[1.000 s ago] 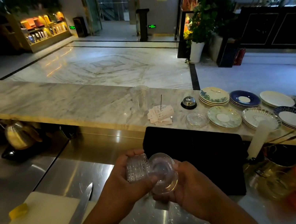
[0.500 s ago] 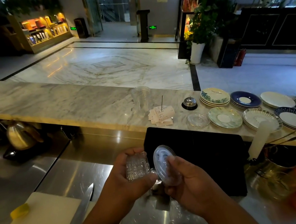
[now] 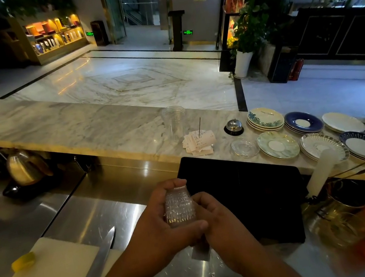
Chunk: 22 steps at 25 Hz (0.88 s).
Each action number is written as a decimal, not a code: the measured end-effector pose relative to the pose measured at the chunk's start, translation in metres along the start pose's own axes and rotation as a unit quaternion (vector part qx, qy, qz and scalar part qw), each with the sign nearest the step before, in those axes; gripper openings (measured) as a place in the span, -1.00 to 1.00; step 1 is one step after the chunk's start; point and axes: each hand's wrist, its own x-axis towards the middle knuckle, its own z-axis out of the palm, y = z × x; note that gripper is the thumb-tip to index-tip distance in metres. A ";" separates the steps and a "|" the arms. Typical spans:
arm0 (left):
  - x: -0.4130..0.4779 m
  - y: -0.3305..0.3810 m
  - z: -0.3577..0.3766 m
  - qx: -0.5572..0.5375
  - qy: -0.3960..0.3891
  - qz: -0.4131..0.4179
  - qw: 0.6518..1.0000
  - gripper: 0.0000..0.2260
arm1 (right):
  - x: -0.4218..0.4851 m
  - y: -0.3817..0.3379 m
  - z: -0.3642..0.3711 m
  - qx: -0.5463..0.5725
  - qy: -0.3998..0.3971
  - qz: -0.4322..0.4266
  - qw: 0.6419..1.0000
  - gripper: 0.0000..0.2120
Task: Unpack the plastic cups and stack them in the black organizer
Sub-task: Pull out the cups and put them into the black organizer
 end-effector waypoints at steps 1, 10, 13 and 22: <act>0.001 -0.003 -0.003 0.026 -0.001 0.002 1.000 -0.34 | 0.000 0.000 -0.002 0.021 -0.007 0.005 1.000 -0.76; 0.007 -0.017 -0.002 0.299 -0.071 0.009 0.951 -0.12 | 0.007 0.008 -0.014 0.049 -0.098 0.015 0.994 -0.74; 0.016 -0.012 -0.011 0.123 -0.062 -0.078 0.987 -0.29 | 0.010 0.013 -0.025 0.151 -0.118 0.066 0.979 -0.65; 0.021 -0.041 0.001 0.089 0.079 -0.239 0.964 -0.66 | 0.025 0.029 -0.030 -0.108 0.005 0.043 0.993 -0.36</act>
